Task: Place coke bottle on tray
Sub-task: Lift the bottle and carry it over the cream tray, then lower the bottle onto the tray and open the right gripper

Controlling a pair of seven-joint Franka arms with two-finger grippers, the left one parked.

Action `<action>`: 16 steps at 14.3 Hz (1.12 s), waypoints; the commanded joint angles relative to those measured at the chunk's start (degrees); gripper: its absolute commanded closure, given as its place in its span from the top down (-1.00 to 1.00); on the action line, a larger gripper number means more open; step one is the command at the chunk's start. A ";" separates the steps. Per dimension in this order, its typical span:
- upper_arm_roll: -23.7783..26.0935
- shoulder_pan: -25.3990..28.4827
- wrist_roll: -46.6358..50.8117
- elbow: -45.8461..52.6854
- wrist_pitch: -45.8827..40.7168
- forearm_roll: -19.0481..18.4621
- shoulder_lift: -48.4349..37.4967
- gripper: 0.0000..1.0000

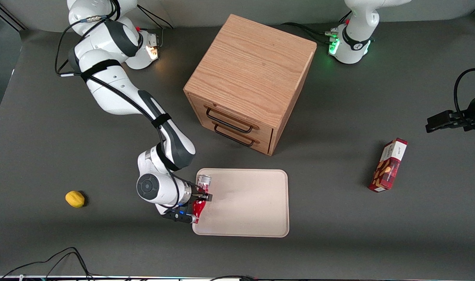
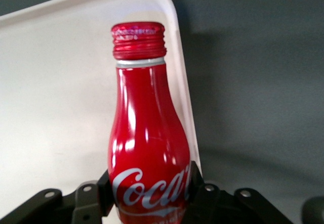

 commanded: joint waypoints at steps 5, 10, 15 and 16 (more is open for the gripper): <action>0.07 0.28 1.00 0.61 -0.04 -2.15 0.23 1.00; -0.02 0.10 0.92 -0.80 1.63 -2.24 -0.29 1.00; -0.02 -0.43 0.30 -0.80 -4.76 -3.99 -7.48 1.00; 0.07 -0.69 0.30 -0.80 -8.71 -4.61 -10.81 1.00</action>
